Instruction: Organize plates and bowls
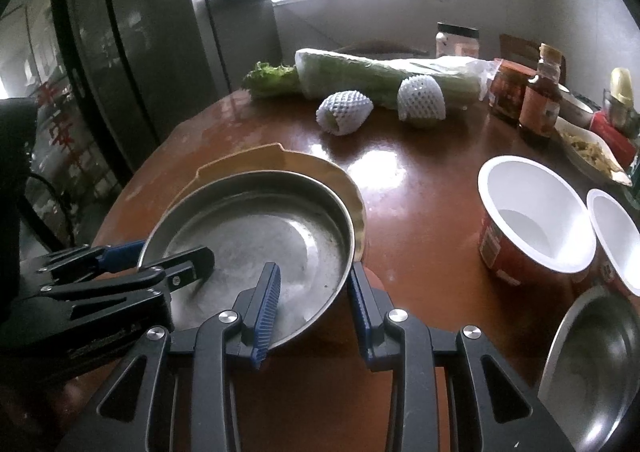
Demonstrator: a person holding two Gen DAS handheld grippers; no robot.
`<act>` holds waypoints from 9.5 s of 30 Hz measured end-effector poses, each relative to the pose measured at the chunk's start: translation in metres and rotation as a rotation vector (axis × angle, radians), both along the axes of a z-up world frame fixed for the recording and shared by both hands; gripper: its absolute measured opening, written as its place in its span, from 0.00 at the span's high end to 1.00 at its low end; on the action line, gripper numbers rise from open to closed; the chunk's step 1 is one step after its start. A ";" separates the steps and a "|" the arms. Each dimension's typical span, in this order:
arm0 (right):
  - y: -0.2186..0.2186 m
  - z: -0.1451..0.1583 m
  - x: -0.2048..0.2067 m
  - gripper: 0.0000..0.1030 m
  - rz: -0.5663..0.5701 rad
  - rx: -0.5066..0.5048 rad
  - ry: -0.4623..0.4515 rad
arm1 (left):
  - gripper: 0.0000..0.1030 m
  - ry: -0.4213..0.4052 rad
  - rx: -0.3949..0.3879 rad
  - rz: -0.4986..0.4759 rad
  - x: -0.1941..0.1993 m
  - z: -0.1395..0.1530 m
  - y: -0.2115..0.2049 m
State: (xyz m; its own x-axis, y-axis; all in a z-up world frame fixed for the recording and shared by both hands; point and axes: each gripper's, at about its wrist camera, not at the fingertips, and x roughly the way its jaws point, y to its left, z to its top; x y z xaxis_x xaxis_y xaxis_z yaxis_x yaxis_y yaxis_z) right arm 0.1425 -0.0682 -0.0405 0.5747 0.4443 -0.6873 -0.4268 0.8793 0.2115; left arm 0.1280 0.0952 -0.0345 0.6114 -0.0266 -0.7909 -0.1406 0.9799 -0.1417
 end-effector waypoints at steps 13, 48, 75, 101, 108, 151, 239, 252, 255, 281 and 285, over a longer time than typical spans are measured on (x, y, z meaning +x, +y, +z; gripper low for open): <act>-0.013 0.008 0.001 0.65 -0.040 0.027 -0.011 | 0.47 -0.057 0.001 0.043 -0.013 0.018 0.009; -0.198 0.059 -0.066 0.47 -0.365 0.002 -0.201 | 0.47 -0.136 0.013 -0.207 -0.035 0.071 -0.148; -0.255 -0.021 -0.057 0.46 -0.408 0.012 0.028 | 0.47 0.020 -0.055 -0.315 -0.003 0.010 -0.216; -0.217 -0.018 -0.063 0.77 -0.320 -0.019 0.007 | 0.59 0.022 -0.068 -0.343 -0.013 -0.003 -0.204; -0.186 -0.009 -0.072 0.77 -0.240 -0.023 -0.006 | 0.59 0.011 -0.052 -0.299 -0.033 0.006 -0.171; -0.170 -0.016 -0.076 0.75 -0.194 -0.007 0.025 | 0.57 -0.008 -0.003 -0.223 -0.047 0.011 -0.153; -0.279 -0.020 0.071 0.80 -0.224 0.045 0.057 | 0.55 0.163 -0.208 -0.268 0.089 0.016 -0.280; -0.284 -0.013 0.058 0.85 -0.224 0.111 0.060 | 0.62 0.124 -0.206 -0.286 0.085 0.019 -0.286; -0.285 -0.005 0.052 0.85 -0.226 0.121 0.044 | 0.62 0.103 -0.196 -0.294 0.080 0.027 -0.285; -0.228 0.058 -0.005 0.85 -0.156 0.150 -0.093 | 0.62 -0.068 -0.179 -0.259 0.009 0.081 -0.219; -0.215 0.067 -0.016 0.85 -0.139 0.155 -0.108 | 0.62 -0.083 -0.171 -0.250 -0.005 0.086 -0.206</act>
State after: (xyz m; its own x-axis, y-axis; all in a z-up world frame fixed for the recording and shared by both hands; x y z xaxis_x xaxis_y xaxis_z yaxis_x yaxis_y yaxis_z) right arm 0.1267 -0.2832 0.0265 0.7044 0.4511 -0.5480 -0.3316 0.8918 0.3079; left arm 0.1228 -0.1111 0.0520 0.6316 -0.3126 -0.7095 0.1211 0.9437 -0.3079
